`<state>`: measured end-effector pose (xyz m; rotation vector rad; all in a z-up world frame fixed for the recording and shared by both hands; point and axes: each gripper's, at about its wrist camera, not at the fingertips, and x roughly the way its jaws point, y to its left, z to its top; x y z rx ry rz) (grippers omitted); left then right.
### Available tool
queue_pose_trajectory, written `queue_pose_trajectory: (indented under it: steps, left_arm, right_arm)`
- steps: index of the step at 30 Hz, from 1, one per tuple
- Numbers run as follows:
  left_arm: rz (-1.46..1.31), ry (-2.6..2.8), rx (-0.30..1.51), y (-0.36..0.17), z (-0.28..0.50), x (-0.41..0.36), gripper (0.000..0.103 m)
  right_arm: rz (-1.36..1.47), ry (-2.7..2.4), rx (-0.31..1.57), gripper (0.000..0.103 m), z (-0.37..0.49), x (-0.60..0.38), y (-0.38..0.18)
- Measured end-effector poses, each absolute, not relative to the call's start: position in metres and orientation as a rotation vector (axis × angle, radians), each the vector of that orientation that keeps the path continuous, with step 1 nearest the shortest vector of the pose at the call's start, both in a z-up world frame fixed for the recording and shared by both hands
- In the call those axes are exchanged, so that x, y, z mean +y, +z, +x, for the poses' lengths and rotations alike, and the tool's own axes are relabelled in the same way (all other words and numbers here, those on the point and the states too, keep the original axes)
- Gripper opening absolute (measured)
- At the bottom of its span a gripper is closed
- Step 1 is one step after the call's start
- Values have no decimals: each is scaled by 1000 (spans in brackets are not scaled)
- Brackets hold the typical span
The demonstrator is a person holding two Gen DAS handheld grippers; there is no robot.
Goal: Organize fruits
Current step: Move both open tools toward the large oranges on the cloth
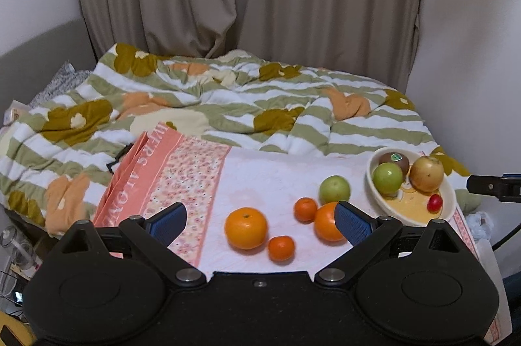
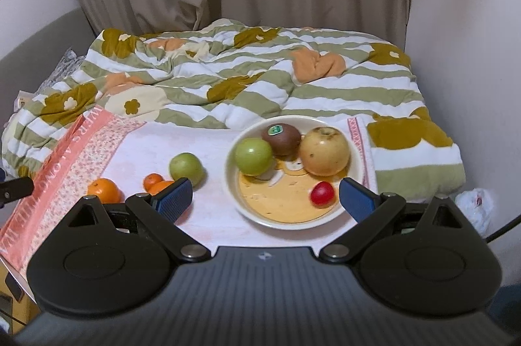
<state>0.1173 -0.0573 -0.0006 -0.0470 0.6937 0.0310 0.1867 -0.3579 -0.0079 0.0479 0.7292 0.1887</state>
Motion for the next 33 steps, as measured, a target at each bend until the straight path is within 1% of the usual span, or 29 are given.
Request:
queue_pose_trajectory:
  steps: [12,18,25,33]
  left_arm:
    - [-40,-118,774,-23,159,12,99]
    - [-85,-192,861,-41,189,38,99]
    - [-156,-241,963,-61,219,45,99]
    - [-254,-226,1045,-85,241,33,98]
  right_arm:
    - [73,65,768,103,189,-282,-19]
    - [86,15,804,103,200,-248,-34]
    - [105,2,887,103,220,-224,-59]
    - [64,64,972,103,255,-216,-87]
